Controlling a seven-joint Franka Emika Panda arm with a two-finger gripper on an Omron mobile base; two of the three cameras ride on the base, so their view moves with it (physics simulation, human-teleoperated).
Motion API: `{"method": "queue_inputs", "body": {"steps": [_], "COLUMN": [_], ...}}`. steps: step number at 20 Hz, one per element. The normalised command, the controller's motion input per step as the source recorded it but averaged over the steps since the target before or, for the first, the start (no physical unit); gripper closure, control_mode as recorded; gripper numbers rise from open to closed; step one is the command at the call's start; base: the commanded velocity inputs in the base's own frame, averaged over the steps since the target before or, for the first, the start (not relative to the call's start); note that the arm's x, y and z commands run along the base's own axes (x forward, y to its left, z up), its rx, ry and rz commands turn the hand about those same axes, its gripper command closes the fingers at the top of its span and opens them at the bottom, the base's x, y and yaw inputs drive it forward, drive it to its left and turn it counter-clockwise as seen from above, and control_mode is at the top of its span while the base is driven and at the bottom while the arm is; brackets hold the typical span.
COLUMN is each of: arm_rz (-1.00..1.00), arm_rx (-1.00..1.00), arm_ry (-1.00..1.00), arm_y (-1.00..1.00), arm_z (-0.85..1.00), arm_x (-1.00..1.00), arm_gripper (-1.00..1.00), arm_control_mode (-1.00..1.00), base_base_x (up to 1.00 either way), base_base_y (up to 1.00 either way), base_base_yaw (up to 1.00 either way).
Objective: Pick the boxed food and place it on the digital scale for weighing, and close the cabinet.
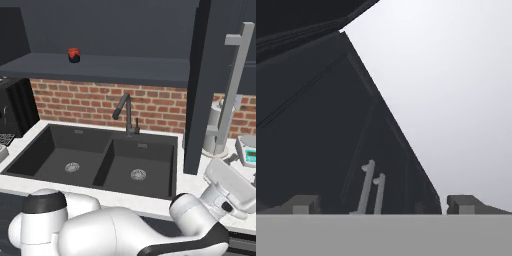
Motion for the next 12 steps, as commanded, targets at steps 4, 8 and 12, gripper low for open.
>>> {"method": "queue_inputs", "body": {"steps": [4,8,12], "arm_rz": [-0.01,0.00,0.00], "arm_rx": [-0.23,-0.24,-0.21], "arm_ry": [0.36,0.38,0.30], "arm_y": [0.01,-0.04,-0.13], "arm_z": [0.16,0.20,0.27], "arm_x": [0.07,0.10,0.11], "arm_gripper": [-1.00,-1.00,-1.00], "arm_control_mode": [-1.00,-1.00,-1.00], "base_base_x": [0.00,0.00,0.00], "base_base_y": [0.00,0.00,0.00], "base_base_yaw": [0.00,0.00,0.00]}}
